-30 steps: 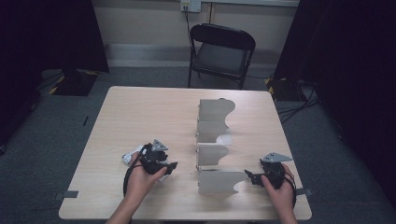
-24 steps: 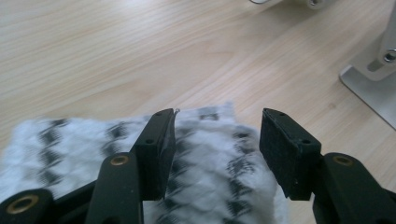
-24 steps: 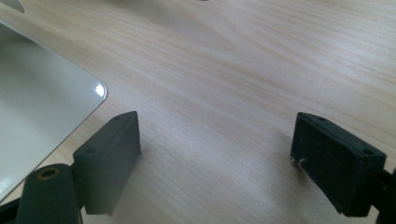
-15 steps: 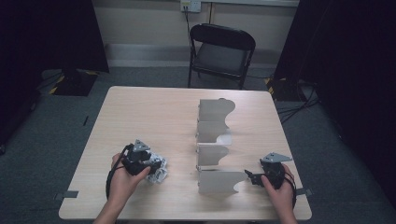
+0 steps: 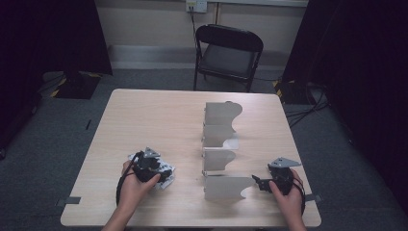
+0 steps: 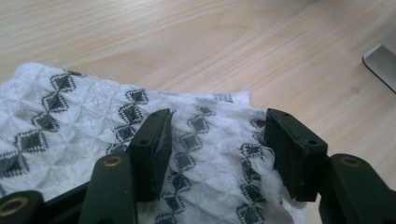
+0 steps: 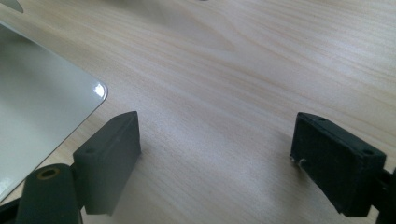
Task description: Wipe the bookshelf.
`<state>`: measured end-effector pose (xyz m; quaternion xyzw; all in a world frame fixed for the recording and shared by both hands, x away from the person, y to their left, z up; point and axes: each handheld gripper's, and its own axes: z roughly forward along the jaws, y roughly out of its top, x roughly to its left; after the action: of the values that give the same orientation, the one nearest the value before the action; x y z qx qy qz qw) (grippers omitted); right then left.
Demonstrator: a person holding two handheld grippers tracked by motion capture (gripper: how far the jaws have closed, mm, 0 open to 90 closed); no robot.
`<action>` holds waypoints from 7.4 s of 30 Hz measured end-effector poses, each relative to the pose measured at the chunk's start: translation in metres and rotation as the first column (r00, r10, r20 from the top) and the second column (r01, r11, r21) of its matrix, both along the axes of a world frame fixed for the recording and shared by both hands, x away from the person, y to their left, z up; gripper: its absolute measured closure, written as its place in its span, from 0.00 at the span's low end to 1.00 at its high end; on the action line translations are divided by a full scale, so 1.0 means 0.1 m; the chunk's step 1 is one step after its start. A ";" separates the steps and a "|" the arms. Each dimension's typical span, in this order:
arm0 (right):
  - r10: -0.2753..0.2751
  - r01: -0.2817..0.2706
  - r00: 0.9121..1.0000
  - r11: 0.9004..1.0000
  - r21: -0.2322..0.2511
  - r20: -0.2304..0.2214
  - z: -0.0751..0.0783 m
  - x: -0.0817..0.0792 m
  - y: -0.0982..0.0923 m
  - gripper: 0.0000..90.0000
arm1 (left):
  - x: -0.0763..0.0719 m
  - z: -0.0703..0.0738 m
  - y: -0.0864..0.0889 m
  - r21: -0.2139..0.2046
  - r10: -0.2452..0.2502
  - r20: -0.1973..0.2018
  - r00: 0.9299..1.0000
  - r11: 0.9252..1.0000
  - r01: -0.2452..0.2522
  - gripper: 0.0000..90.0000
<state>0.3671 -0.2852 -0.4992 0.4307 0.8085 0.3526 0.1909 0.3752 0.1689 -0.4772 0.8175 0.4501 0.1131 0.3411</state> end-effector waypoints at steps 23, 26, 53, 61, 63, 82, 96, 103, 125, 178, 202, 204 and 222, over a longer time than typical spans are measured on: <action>0.000 0.000 1.000 1.000 0.000 0.000 0.00 0.00 0.00 0.17 | 0.24 0.14 -0.57 -0.010 -0.123 0.080 0.989 0.992 0.124 0.43; 0.001 -0.001 1.000 1.000 0.000 0.000 0.00 0.00 0.00 0.17 | 0.14 0.18 -0.50 -0.008 -0.122 0.086 0.989 0.992 0.123 0.42; -0.002 0.002 1.000 1.000 0.000 0.000 0.00 0.00 0.00 0.17 | 0.10 -0.07 0.21 0.018 0.000 0.018 1.000 1.000 -0.001 0.49; -0.002 0.002 1.000 1.000 0.000 0.000 0.00 0.00 0.00 0.17 | 0.17 -0.07 0.44 0.029 0.067 0.020 0.998 0.997 -0.068 0.50; -0.002 0.002 1.000 1.000 0.000 0.000 0.00 0.00 0.00 0.17 | 0.17 -0.07 0.46 0.018 0.087 0.022 0.996 0.996 -0.088 0.50; -0.002 0.002 1.000 1.000 0.001 -0.001 0.00 0.00 0.00 0.17 | 0.21 0.12 0.01 -0.089 0.023 0.066 0.998 0.996 -0.017 0.51; -0.002 0.002 1.000 1.000 0.000 0.000 0.00 0.00 0.00 0.17 | 0.27 -0.03 -0.15 -0.058 -0.010 0.032 0.999 0.998 0.011 0.57; -0.002 0.002 1.000 1.000 0.001 0.000 0.00 0.00 0.00 0.17 | 0.20 -0.04 -0.02 -0.042 -0.006 0.019 1.000 0.999 0.007 0.57; -0.002 0.002 1.000 1.000 0.000 0.000 0.00 0.00 0.00 0.17 | 0.15 0.56 -0.26 -0.069 -0.094 0.082 0.992 0.993 0.100 0.53; -0.001 0.001 1.000 1.000 0.001 -0.001 0.00 0.00 0.00 0.17 | 0.48 0.93 -1.10 -0.150 -0.114 0.090 0.989 0.980 0.127 0.74; -0.001 0.001 1.000 1.000 0.001 0.000 0.00 0.00 0.00 0.17 | 0.37 0.89 -0.96 -0.154 -0.087 0.132 0.987 0.982 0.107 0.65; -0.001 0.001 1.000 1.000 0.001 -0.001 0.00 0.00 0.00 0.17 | 0.34 0.87 -0.89 -0.162 -0.093 0.142 0.986 0.980 0.115 0.62; -0.001 0.001 1.000 1.000 0.001 0.000 0.00 0.00 0.00 0.17 | 0.03 0.39 -0.79 -0.155 -0.203 0.077 0.976 0.965 0.213 0.63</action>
<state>0.3668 -0.2850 -0.4992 0.4310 0.8083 0.3527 0.1907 0.3786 0.0901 -0.4379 0.8260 0.3590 0.0644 0.4298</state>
